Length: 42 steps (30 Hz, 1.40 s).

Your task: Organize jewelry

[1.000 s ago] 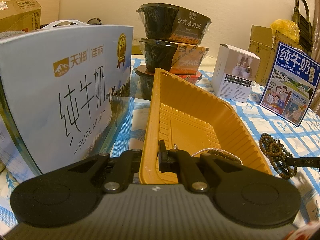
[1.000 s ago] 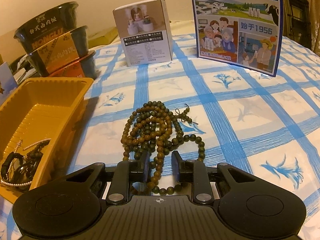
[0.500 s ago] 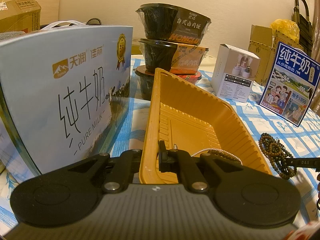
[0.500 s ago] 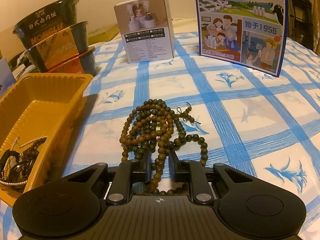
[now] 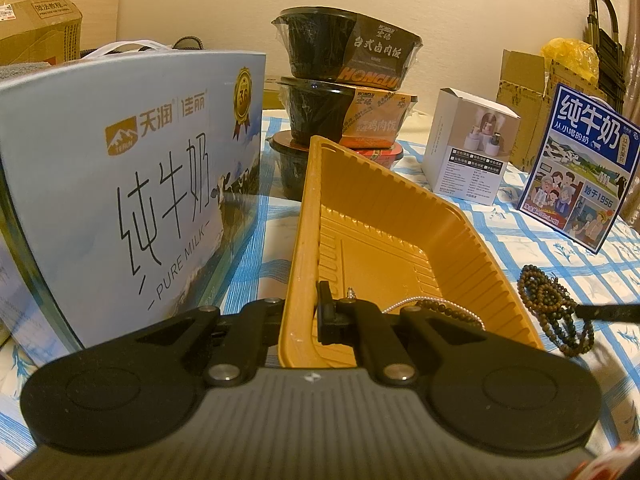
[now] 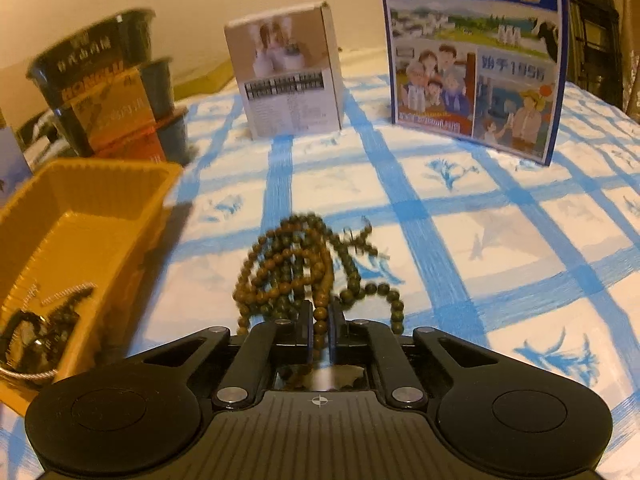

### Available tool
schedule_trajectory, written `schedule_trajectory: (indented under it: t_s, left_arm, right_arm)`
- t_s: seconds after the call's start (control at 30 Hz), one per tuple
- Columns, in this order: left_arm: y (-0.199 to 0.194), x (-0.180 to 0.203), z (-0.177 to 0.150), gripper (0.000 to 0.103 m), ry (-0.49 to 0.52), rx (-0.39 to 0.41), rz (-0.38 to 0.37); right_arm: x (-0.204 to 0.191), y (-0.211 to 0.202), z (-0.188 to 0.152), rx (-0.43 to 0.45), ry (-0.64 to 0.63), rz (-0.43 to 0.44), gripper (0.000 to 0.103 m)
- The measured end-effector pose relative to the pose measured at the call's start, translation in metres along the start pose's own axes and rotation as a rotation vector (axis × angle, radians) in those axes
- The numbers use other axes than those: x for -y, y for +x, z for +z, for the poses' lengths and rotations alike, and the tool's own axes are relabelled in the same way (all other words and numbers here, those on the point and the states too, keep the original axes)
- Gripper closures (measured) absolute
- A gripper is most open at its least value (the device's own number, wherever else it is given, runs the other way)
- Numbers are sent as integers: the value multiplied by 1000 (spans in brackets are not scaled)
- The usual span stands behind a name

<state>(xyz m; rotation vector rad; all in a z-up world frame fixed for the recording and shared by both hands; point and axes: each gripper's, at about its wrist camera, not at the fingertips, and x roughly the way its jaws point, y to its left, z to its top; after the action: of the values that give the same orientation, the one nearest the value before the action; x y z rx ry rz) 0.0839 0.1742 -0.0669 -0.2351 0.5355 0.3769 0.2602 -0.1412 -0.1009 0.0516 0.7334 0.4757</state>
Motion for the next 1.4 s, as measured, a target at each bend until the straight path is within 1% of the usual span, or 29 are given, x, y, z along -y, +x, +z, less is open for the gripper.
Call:
schedule_trajectory:
  t_s: [0.17, 0.37, 0.6, 0.97, 1.17, 1.4]
  left_arm:
    - [0, 0, 0, 98, 1, 1, -1]
    - [0, -1, -1, 98, -1, 4, -3]
    - [-2, -1, -1, 98, -1, 7, -8]
    - [-3, -1, 0, 98, -2, 9, -9]
    - [-3, -1, 0, 97, -2, 9, -8]
    - [-3, 0, 0, 97, 0, 9, -9]
  right_arm:
    - [-4, -30, 26, 83, -25, 34, 96]
    - [-17, -73, 61, 192, -48, 103, 96]
    - [-31, -110, 85, 276, -89, 145, 96]
    - [-36, -143, 96, 342, -108, 166, 96]
    - [-44, -154, 104, 347, -128, 210, 96]
    - [-54, -165, 110, 359, -152, 239, 96]
